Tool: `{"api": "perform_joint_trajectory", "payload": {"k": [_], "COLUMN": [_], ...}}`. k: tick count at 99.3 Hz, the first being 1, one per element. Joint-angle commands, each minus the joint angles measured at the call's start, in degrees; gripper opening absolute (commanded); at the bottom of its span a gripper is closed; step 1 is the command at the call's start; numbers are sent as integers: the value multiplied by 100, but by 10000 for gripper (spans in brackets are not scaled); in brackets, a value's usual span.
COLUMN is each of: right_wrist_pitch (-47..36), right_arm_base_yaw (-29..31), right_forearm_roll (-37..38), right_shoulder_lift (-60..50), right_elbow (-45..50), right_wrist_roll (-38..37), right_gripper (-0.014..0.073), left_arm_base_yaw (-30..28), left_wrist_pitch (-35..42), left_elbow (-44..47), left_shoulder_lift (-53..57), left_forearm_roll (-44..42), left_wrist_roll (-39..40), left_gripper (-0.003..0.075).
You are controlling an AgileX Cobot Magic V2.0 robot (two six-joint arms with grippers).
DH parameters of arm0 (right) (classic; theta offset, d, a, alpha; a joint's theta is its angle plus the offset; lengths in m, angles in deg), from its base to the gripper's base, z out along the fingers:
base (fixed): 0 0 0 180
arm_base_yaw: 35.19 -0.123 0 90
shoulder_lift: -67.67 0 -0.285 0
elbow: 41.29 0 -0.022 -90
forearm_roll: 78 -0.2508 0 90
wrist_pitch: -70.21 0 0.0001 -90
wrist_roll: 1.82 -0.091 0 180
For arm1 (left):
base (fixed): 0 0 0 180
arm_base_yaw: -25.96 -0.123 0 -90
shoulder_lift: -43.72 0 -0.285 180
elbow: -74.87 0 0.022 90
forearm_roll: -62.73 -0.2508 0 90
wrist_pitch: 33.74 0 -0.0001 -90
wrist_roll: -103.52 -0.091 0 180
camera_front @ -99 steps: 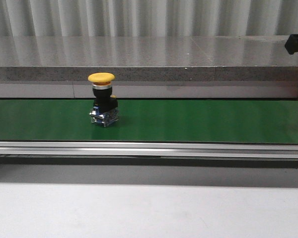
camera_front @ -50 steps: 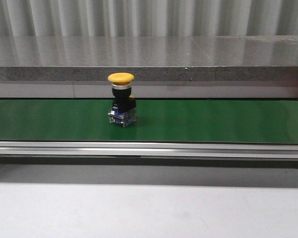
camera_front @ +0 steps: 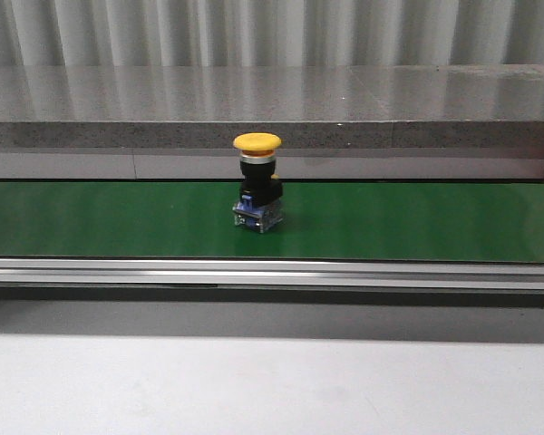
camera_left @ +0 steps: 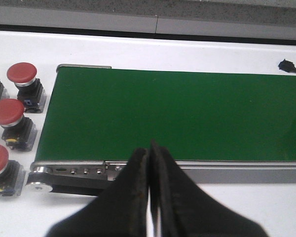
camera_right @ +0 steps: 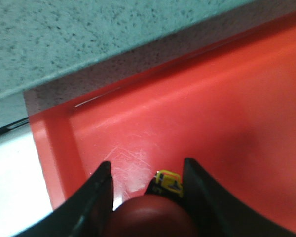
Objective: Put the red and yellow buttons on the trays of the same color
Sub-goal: 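Carry the red button into the red tray and open the right gripper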
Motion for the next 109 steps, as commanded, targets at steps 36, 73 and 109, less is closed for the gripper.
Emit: {"api": "perform_joint_trajectory", "payload": {"k": [36,73,109], "right_wrist_pitch": [-516,279,1751], "right_arm_base_yaw": [33,33,-111], "right_forearm_roll": [-226,-226,-226], "right_shoulder_lift": [214,204,-1095], "right_elbow": [-289,-623,-727], "right_wrist_roll": [0,32,542], "right_gripper": [139,591,586], "left_arm_base_yaw": [45,45,45], "left_wrist_pitch": [429,429,429], "left_elbow": [-145,-145,-145], "left_shoulder_lift": [-9,-9,-9], "left_forearm_roll": [57,57,57], "left_wrist_roll": [-5,-5,-5], "left_gripper": [-19,-19,-19]}}
